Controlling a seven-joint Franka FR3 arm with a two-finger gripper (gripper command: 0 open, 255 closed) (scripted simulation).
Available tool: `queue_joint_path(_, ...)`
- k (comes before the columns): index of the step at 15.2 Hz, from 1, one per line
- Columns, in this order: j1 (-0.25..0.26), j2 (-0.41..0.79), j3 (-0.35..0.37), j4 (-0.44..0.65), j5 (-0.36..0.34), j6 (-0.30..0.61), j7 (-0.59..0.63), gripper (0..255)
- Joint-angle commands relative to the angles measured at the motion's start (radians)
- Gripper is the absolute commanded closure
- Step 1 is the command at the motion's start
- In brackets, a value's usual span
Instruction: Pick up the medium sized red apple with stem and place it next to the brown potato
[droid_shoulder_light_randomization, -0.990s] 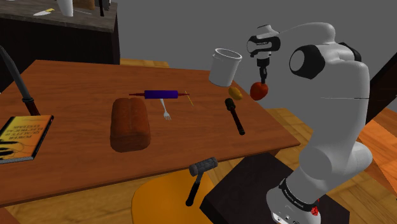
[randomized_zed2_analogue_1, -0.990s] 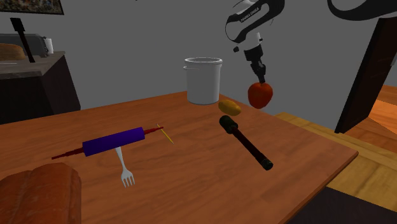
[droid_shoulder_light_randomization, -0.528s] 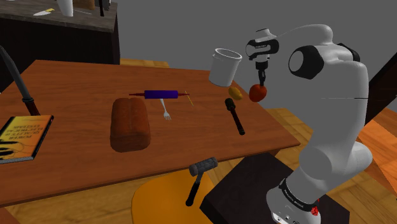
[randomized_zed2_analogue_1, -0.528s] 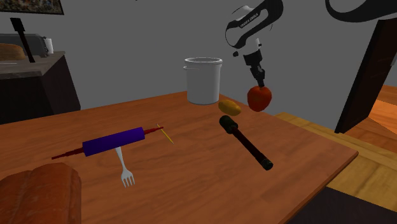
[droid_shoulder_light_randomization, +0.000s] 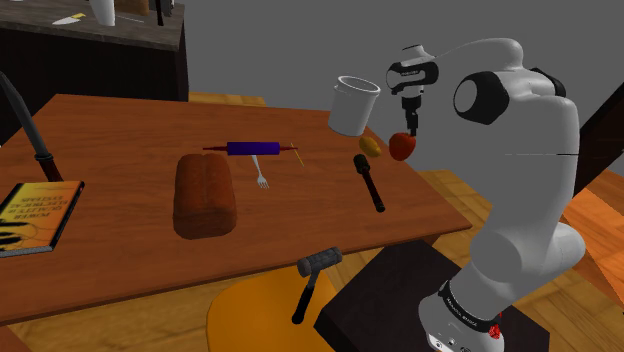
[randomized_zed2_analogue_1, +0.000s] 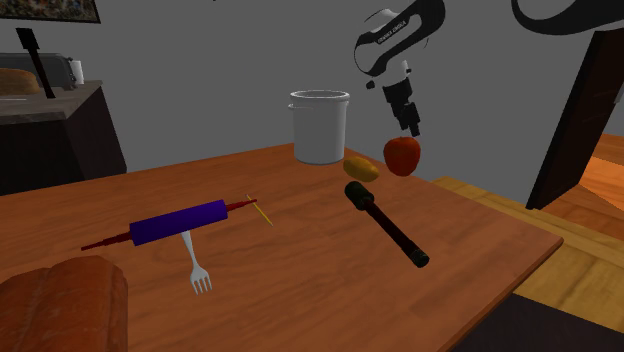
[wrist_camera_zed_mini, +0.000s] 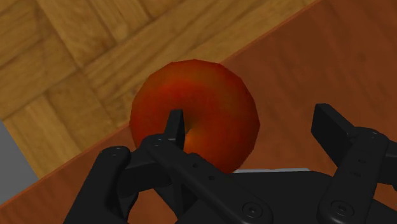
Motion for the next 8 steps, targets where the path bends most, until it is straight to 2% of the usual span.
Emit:
queue_joint_path(1,0.000,0.000,0.000,0.000,0.000,0.000,0.000,0)
queue_joint_path(5,0.014,0.024,0.005,0.155,0.010,-0.134,-0.015,0)
queue_joint_path(8,0.014,0.024,0.005,0.155,0.010,-0.134,-0.015,0)
